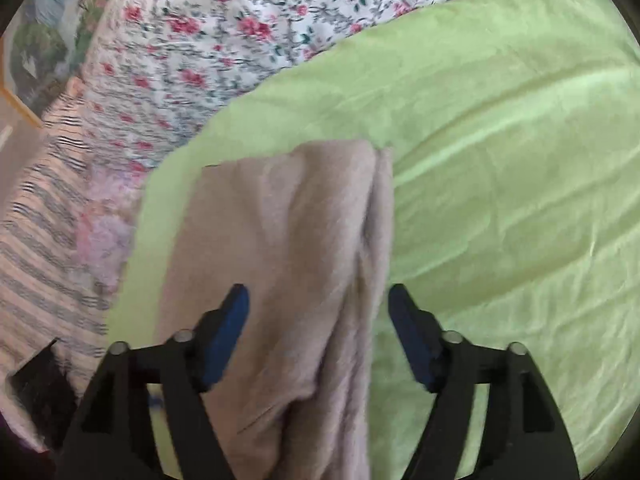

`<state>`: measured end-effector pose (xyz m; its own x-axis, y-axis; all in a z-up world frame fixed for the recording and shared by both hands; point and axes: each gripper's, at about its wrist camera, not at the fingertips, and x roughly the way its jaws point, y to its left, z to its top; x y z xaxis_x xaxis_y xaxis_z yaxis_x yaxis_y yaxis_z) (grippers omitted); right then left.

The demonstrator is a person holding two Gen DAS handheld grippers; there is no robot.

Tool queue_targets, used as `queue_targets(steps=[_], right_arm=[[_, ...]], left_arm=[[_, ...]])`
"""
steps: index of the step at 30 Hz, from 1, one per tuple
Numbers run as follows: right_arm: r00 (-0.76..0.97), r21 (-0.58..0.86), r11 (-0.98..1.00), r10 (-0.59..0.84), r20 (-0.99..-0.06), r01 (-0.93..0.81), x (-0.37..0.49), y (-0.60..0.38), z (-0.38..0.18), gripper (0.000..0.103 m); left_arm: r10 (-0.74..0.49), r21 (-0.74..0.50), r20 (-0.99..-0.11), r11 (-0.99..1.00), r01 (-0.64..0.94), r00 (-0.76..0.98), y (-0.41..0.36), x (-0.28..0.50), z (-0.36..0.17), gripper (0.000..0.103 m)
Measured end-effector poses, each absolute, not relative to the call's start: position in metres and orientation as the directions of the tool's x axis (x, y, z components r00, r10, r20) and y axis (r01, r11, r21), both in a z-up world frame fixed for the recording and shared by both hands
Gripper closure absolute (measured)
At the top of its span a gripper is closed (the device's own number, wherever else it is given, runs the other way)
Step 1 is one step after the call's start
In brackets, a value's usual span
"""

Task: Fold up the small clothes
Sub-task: 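Fold the side edge over the sweater with both grippers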

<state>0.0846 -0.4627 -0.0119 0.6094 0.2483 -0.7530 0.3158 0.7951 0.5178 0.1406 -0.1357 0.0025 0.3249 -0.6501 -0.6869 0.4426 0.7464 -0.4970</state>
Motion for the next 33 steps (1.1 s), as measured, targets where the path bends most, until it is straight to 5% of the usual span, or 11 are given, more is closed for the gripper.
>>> queue_targets(steps=[15, 16, 18, 21, 23, 33], right_arm=[[0.561, 0.575, 0.763, 0.35, -0.751, 0.294, 0.1, -0.468, -0.05, 0.028], [0.56, 0.579, 0.761, 0.354, -0.749, 0.293, 0.102, -0.469, -0.05, 0.029], [0.544, 0.585, 0.753, 0.368, -0.754, 0.302, 0.108, -0.468, -0.055, 0.054], [0.546, 0.597, 0.742, 0.377, -0.748, 0.306, 0.11, -0.464, -0.057, 0.069], [0.568, 0.606, 0.74, 0.376, -0.733, 0.292, 0.107, -0.455, -0.048, 0.072], [0.568, 0.705, 0.703, 0.546, -0.616, 0.09, 0.105, -0.341, -0.034, 0.074]], left_arm=[[-0.711, -0.673, -0.688, 0.7, 0.238, 0.144, -0.131, 0.278, -0.078, 0.016], [-0.707, -0.667, -0.692, 0.703, 0.247, 0.146, -0.136, 0.282, -0.08, 0.018], [-0.696, -0.651, -0.703, 0.712, 0.261, 0.146, -0.143, 0.287, -0.084, 0.029], [-0.685, -0.628, -0.711, 0.721, 0.292, 0.161, -0.149, 0.285, -0.083, 0.045], [-0.7, -0.639, -0.692, 0.707, 0.303, 0.175, -0.144, 0.278, -0.074, 0.053], [-0.677, -0.603, -0.679, 0.735, 0.309, 0.286, -0.03, 0.192, -0.024, 0.054]])
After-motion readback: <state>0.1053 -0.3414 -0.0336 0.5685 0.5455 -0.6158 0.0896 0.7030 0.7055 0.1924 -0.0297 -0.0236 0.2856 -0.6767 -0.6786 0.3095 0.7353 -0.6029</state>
